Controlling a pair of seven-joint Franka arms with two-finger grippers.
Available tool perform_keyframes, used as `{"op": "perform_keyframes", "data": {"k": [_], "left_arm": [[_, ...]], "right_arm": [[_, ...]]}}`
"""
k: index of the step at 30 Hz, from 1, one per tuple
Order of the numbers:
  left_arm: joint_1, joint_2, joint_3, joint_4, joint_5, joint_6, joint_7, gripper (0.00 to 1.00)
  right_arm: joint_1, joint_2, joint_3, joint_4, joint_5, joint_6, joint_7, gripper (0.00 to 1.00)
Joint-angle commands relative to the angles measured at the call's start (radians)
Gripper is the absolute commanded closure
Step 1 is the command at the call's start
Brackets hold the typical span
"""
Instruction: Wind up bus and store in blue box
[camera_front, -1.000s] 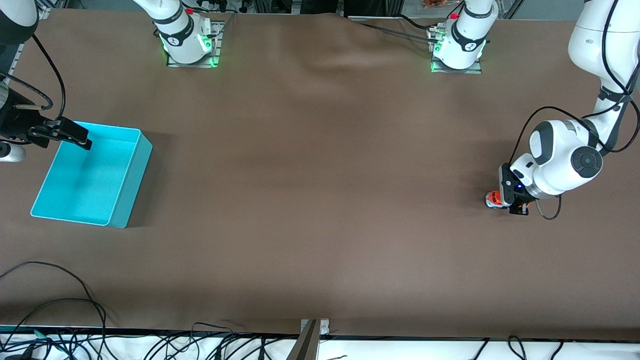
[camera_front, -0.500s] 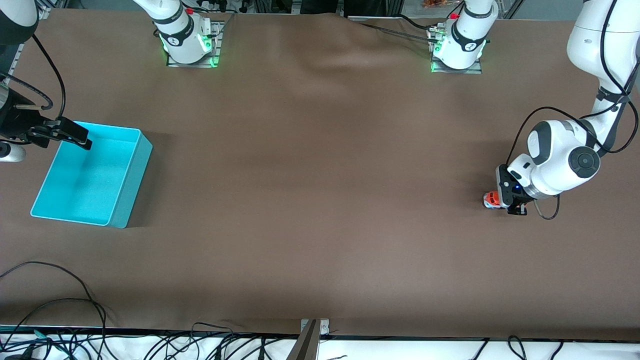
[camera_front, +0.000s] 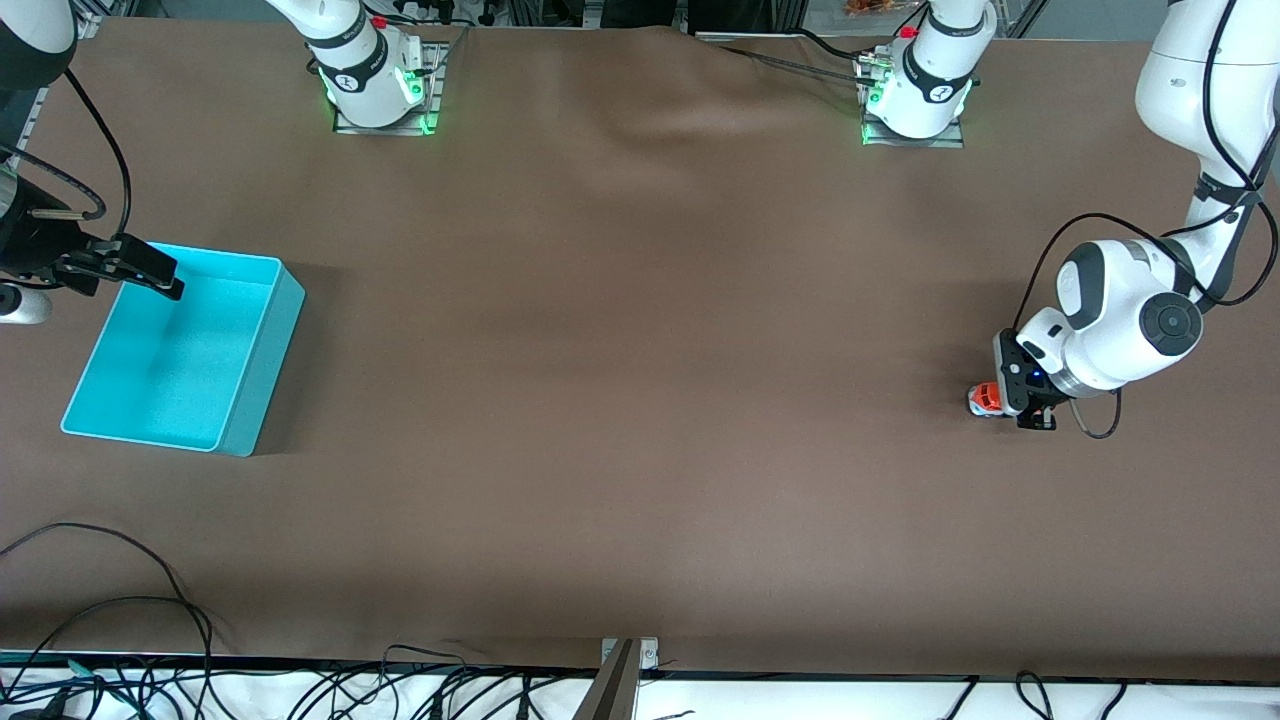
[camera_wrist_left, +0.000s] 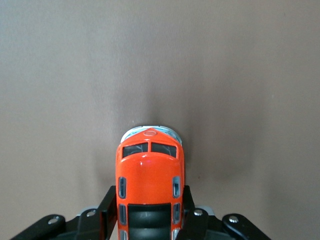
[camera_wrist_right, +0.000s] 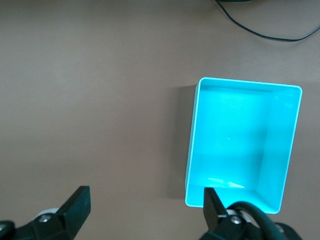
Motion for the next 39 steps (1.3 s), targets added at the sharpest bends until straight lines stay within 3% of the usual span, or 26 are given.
{"op": "perform_keyframes", "data": {"k": [1, 39], "left_arm": [[0.038, 0.045, -0.001, -0.005, 0.011, 0.004, -0.009, 0.86], [0.239, 0.071, 0.016, 0.033, 0.036, 0.004, 0.253, 0.86]], "right_arm": [[-0.007, 0.01, 0.002, 0.024, 0.013, -0.005, -0.002, 0.0], [-0.007, 0.01, 0.002, 0.024, 0.012, -0.005, -0.003, 0.0]]}}
